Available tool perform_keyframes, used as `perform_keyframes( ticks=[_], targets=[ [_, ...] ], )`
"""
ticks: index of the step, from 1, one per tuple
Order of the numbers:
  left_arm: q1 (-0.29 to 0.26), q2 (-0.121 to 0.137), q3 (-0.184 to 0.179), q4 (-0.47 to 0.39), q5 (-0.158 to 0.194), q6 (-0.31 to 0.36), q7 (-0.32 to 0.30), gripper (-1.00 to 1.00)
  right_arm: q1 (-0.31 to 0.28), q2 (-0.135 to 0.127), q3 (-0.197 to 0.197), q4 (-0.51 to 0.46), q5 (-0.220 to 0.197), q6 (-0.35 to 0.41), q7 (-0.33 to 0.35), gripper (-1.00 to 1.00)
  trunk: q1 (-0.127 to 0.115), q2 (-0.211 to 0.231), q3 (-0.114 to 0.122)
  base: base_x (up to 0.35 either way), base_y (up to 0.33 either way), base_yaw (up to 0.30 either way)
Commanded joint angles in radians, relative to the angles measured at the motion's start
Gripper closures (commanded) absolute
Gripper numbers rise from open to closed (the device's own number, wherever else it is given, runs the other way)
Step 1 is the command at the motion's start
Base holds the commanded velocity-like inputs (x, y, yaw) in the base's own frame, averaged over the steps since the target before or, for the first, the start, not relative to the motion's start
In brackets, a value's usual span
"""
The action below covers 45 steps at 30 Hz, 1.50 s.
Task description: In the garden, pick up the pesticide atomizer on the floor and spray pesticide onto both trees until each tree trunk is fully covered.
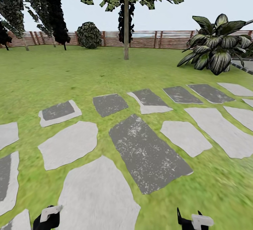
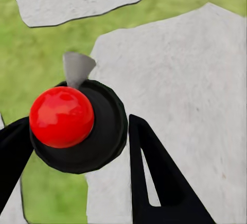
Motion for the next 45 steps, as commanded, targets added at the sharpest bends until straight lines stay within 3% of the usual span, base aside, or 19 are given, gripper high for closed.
perform_keyframes(
  ticks=[1,24,45],
  targets=[
    [-0.001,0.0,0.002,0.001,0.005,-0.003,-0.004,1.0,-0.001,0.0,0.0,0.001,0.0,-0.003,-0.002,-1.0,0.0,0.0,-0.001,0.339,0.0,0.0],
    [-0.001,0.0,0.002,0.001,0.005,-0.003,-0.004,1.0,-0.001,0.0,0.001,0.001,0.0,-0.003,-0.002,-1.0,0.0,0.0,0.0,0.339,0.0,0.0],
    [-0.001,0.0,0.002,0.001,0.005,-0.003,-0.004,1.0,-0.001,0.0,0.001,0.001,0.0,-0.003,-0.002,-1.0,0.0,0.0,0.03,0.339,0.0,0.012]
  ],
)
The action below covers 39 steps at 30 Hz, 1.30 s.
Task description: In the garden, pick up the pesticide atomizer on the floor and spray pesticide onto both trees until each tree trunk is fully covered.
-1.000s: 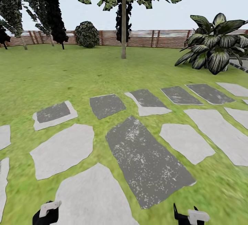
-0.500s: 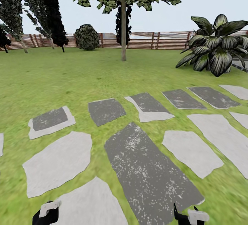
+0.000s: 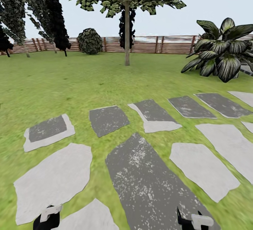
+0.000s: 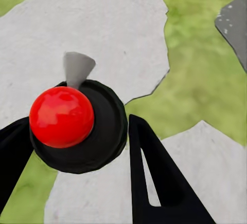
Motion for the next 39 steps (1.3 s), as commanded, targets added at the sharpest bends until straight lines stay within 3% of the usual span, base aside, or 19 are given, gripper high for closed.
perform_keyframes(
  ticks=[1,39],
  targets=[
    [-0.001,0.0,0.002,0.001,0.005,-0.003,-0.004,1.0,0.0,0.0,0.0,0.001,0.0,-0.003,-0.002,-1.0,0.0,0.0,0.0,0.339,0.0,0.088],
    [-0.001,0.0,0.002,0.001,0.005,-0.003,-0.004,1.0,0.0,0.0,0.0,0.001,0.0,-0.003,-0.002,-1.0,0.0,0.0,0.002,0.339,0.0,0.004]
  ],
)
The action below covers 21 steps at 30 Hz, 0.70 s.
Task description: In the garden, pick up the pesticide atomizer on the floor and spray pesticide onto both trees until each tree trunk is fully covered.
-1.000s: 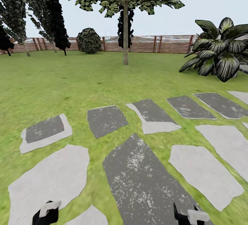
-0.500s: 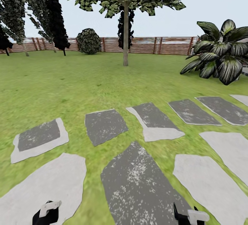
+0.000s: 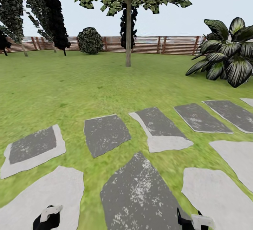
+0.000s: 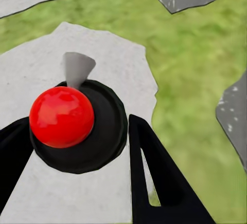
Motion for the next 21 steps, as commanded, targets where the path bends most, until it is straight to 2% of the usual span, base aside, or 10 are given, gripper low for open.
perform_keyframes(
  ticks=[1,21],
  targets=[
    [-0.001,0.0,0.002,0.001,0.005,-0.003,-0.004,1.0,-0.001,0.0,0.0,0.0,0.0,-0.003,-0.002,-1.0,0.0,0.0,-0.001,0.339,0.0,0.0],
    [-0.001,0.0,0.002,0.001,0.005,-0.003,-0.004,1.0,-0.001,0.0,0.0,0.0,0.0,-0.003,-0.002,-1.0,0.0,0.0,-0.001,0.339,0.0,0.0]
  ],
)
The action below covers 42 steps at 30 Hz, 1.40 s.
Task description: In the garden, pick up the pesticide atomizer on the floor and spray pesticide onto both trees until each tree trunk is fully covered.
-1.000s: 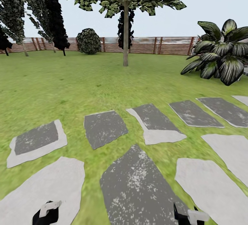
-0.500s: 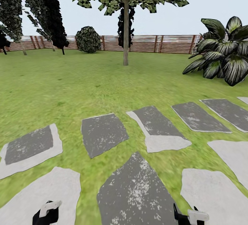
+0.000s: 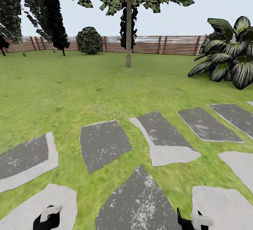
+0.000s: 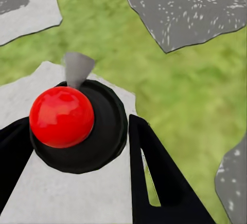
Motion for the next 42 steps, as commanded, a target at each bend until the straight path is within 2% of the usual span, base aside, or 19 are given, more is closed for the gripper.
perform_keyframes(
  ticks=[1,42],
  targets=[
    [-0.001,0.0,0.002,0.001,0.005,-0.003,-0.004,1.0,-0.001,0.0,0.0,0.001,0.0,-0.003,-0.002,-1.0,0.0,0.0,-0.001,0.339,0.0,0.0],
    [-0.001,0.0,0.002,0.001,0.005,-0.003,-0.004,1.0,-0.001,0.0,0.0,0.001,0.0,-0.003,-0.002,-1.0,0.0,0.0,-0.001,0.339,0.0,0.0]
  ],
)
